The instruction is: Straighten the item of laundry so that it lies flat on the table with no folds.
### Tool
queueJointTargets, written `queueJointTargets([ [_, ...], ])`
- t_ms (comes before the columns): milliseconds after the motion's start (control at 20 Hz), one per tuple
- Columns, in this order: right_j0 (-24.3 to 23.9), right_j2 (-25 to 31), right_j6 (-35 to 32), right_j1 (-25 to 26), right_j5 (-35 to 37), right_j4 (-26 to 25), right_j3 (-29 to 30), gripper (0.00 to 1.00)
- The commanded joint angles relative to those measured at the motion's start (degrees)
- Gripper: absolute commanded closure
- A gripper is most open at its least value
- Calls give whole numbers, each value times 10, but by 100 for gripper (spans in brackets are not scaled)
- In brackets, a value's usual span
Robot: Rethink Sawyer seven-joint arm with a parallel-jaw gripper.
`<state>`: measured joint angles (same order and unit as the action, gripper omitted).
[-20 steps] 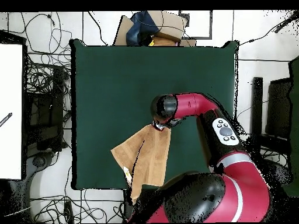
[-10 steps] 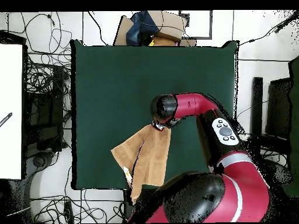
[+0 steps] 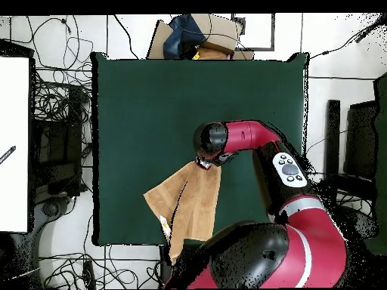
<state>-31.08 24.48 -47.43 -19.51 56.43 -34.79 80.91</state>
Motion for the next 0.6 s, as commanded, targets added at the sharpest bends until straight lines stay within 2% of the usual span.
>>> queueJointTargets([
  [50,21,48,58,31,13,3,36,0],
  [600,-2,70,121,23,5,-13,65,0],
])
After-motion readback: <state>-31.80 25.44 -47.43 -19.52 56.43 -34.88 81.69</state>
